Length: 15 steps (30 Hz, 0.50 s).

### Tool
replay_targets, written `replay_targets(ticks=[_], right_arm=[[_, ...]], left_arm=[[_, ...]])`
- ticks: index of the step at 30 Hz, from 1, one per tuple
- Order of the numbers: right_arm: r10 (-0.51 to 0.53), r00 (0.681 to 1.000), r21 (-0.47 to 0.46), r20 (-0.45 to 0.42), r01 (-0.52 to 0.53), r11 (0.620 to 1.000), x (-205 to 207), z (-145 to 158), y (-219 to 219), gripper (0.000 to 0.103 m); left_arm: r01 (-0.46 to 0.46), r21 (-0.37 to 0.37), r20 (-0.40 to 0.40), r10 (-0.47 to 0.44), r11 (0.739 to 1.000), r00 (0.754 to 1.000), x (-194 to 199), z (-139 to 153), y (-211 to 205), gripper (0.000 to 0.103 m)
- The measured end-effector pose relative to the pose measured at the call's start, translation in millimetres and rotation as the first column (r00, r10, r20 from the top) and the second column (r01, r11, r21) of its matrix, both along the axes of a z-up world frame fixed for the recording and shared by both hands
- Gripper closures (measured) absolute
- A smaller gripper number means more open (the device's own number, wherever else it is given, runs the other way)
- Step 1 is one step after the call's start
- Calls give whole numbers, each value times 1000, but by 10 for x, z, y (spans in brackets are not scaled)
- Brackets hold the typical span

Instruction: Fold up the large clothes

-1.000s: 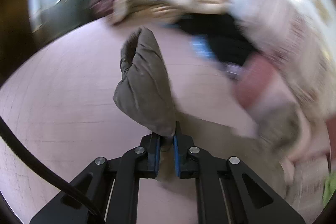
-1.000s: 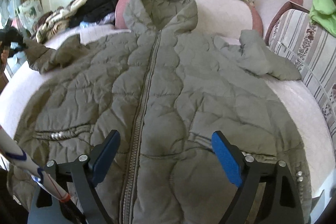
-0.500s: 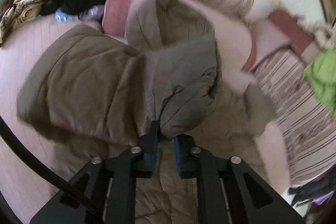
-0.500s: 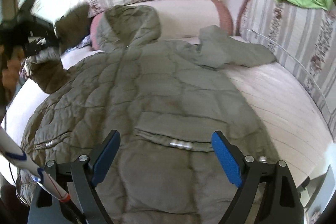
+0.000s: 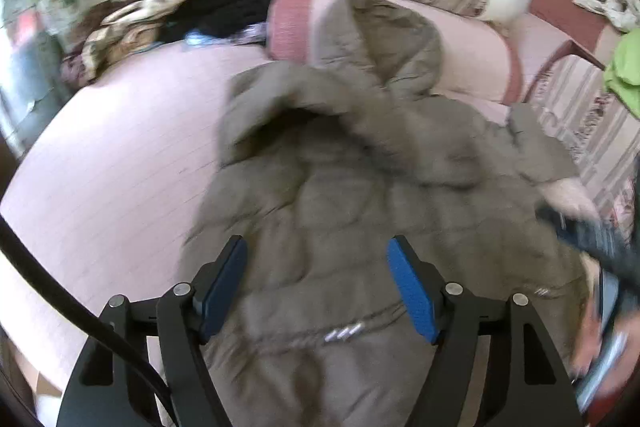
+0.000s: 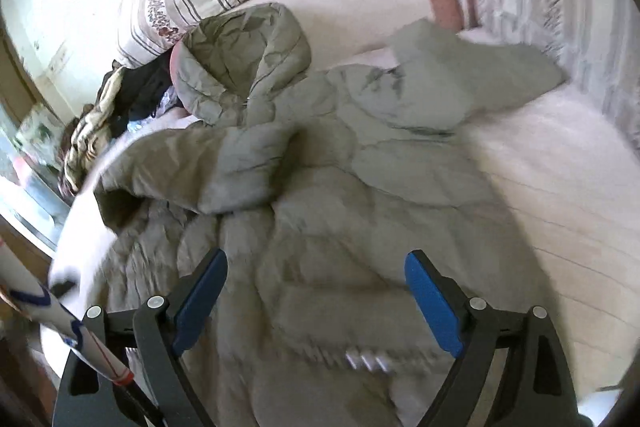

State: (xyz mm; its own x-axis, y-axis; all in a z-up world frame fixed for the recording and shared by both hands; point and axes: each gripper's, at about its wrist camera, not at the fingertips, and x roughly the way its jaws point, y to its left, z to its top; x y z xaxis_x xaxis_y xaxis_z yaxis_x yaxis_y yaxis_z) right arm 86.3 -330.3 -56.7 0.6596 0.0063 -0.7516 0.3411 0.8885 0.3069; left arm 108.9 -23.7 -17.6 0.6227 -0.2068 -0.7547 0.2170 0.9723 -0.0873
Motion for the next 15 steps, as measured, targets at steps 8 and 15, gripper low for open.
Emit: replay_targets(ticks=[8,15], right_arm=[[-63,992,227,-109,87,970,1091,-560,-222,10],[-96,990,285,-107,123,951,1421,-488,-386,89]], left_arm=[[-96,-11,-17,96,995,995,-244,-288,299,31],[-76,12,-19,77,997,997,-301,-307,179,31]])
